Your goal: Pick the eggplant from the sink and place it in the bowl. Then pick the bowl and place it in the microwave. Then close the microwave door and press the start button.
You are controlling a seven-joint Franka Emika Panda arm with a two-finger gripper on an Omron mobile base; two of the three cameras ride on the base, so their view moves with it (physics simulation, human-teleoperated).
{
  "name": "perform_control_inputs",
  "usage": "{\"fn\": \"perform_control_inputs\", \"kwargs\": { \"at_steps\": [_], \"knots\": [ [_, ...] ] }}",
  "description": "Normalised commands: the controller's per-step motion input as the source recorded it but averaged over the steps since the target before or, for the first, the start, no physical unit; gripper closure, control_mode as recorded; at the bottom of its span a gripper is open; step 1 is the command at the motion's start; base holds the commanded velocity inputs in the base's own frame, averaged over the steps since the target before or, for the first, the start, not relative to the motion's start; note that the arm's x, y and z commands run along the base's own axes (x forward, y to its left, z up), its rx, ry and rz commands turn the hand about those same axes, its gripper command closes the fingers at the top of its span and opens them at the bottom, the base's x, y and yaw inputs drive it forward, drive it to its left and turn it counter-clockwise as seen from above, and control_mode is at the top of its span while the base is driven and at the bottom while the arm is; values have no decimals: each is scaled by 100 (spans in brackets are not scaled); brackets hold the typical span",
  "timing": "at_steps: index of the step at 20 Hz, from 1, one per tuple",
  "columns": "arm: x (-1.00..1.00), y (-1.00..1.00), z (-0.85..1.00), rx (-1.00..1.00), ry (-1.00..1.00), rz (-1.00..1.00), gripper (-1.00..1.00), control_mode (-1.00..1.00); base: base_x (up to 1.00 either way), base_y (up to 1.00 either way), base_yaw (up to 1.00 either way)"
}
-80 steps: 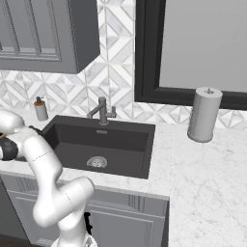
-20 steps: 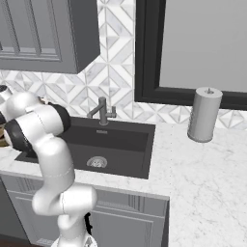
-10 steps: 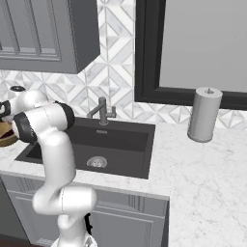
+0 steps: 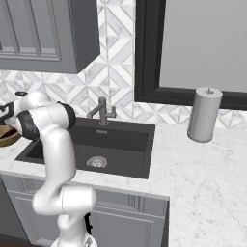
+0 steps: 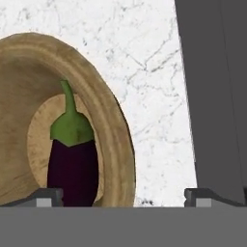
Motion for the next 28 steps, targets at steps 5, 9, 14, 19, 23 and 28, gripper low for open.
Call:
{"fn": "perform_control_inputs", "kwargs": {
  "at_steps": [5, 9, 14, 19, 23, 28],
  "knots": [
    [17, 16, -24, 1, 2, 3, -100, -100, 0, 0, 0],
    [21, 19, -19, 0, 1, 1, -100, -100, 0, 0, 0],
    [2, 10, -11, 0, 0, 0, 100, -100, 0, 0, 0],
    [-28, 0, 0, 0, -13, 0, 100, -100, 0, 0, 0],
    [-64, -13, 0, 0, -29, -3, 100, -100, 0, 0, 0],
    [-68, -24, 12, 11, -30, -7, 100, -100, 0, 0, 0]
  ]
}}
